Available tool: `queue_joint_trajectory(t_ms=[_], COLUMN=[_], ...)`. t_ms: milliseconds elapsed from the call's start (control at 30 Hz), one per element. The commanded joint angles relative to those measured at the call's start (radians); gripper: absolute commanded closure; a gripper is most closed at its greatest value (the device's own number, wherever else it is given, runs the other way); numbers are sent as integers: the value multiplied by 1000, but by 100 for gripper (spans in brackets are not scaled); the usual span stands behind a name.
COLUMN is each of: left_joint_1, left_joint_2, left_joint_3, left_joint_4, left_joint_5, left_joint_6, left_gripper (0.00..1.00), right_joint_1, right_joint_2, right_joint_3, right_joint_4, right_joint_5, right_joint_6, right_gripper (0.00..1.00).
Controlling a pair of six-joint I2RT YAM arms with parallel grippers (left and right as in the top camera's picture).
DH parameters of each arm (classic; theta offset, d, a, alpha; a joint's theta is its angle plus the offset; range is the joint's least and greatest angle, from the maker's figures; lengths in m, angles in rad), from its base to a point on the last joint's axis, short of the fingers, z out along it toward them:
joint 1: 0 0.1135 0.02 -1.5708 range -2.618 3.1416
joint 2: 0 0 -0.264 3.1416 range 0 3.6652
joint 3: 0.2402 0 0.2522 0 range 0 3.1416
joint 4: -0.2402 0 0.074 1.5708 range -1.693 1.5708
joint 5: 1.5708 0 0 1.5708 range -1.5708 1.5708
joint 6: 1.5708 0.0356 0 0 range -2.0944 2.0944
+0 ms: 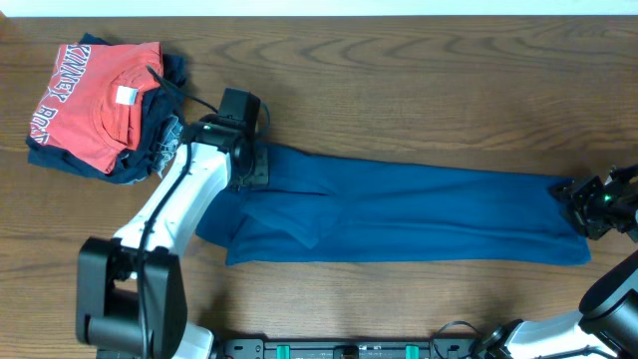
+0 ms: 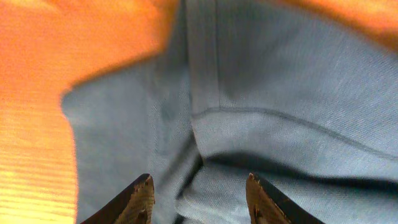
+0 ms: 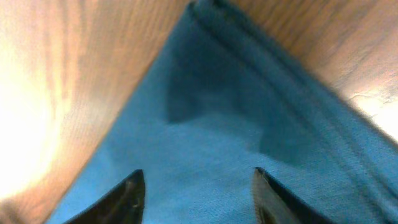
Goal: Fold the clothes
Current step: 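Grasp the folded shirt's left end with the left gripper and lift it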
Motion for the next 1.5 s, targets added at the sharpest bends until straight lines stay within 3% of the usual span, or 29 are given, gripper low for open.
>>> queue_joint_trajectory(t_ms=[0,133,300,667,767,867,900,1200,1467], left_joint_1=[3,3,3,3,3,4,4,75,201], left_joint_2=[15,15,15,51,78,116,132,307,299], left_joint_3=[12,11,-19,-107,-113,-113,-113,-113,-52], left_joint_4=[-21,-21,-14,55,76,98,101,119,145], left_joint_5=[71,122,121,121,121,89,65,-142,-101], left_joint_6=[17,21,47,65,66,65,64,2,13], left_gripper=[51,53,53,53,65,90,94,94,94], right_joint_1=[-3,-4,-11,-90,-101,-112,-115,-129,-106], right_joint_2=[-6,-6,-4,69,71,67,66,65,65], right_joint_3=[5,5,5,5,6,16,19,27,25], right_joint_4=[29,90,114,106,116,113,112,94,71], right_joint_5=[174,164,200,112,66,38,19,-39,-56], right_joint_6=[-29,-111,-223,-260,-260,-259,-259,-263,-364], right_gripper=[42,40,29,27,23,21,21,18,22])
